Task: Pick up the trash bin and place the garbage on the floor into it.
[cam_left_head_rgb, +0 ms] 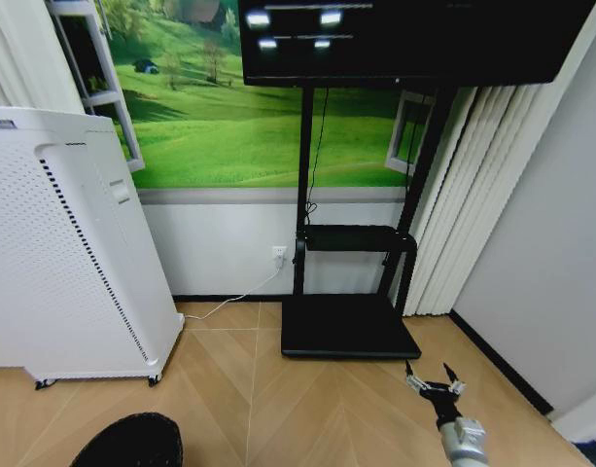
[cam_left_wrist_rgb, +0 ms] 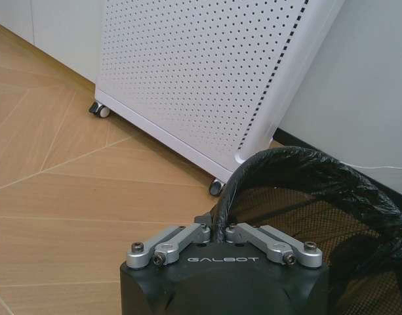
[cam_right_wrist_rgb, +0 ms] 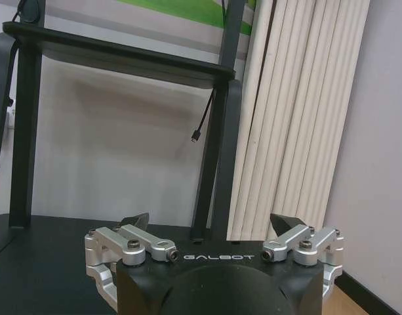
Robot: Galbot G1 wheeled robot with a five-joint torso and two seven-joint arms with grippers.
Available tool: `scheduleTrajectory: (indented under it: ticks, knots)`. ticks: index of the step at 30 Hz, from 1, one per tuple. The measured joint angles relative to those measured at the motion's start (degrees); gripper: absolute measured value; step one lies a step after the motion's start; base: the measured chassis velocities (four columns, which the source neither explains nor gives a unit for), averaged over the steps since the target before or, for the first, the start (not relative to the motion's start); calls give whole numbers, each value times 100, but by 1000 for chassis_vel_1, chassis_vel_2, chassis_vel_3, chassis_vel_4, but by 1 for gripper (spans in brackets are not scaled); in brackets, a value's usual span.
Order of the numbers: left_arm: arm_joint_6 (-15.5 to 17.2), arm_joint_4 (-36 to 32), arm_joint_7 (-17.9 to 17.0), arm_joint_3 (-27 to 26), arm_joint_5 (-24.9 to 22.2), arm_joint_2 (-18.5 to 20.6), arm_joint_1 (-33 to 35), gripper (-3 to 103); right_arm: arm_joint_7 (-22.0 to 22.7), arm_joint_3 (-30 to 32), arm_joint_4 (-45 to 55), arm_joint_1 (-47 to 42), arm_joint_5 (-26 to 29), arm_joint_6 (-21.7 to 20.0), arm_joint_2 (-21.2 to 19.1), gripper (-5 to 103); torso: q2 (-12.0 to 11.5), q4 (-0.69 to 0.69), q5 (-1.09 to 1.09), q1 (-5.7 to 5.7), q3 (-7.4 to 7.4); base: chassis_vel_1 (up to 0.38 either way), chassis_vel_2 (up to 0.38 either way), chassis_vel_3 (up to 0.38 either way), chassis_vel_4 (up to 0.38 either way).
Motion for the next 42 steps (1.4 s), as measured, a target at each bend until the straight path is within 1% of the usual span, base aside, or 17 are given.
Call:
scheduleTrajectory:
  ticks: [13, 20, 31, 35, 37, 42]
  knots:
    - [64, -13, -228, 60, 34, -24, -26, 5, -9, 36, 76, -102, -17, 68, 2, 100, 0, 1, -1, 0, 0, 55, 54, -52, -49]
    - [166, -27, -362, 188, 117, -48, -30, 5, -16, 55, 76, -116, -12, 85, -13, 100, 0, 0, -1, 0, 0, 28, 28, -26, -29]
    - [241, -63, -441, 298, 229, -66, -5, 5, -21, 59, 53, -100, 45, 174, -41, 100, 0, 0, 0, 0, 0, 87, 74, -79, -68]
    - [299, -62, -529, 477, 244, -70, 89, 5, -23, 40, 9, -61, 112, 288, -53, 100, 0, -2, -3, 0, 0, 94, 90, -101, -109]
    - [305, -62, -573, 619, 270, -84, 208, 5, -18, 38, -9, -1, 119, 296, -84, 100, 0, 1, -2, 0, 0, 34, 33, -22, -21]
    - [314, -93, -648, 733, 273, -124, 350, 5, -10, 27, -52, 105, 122, 278, -141, 100, 0, 0, 0, 0, 0, 0, 0, 0, 0]
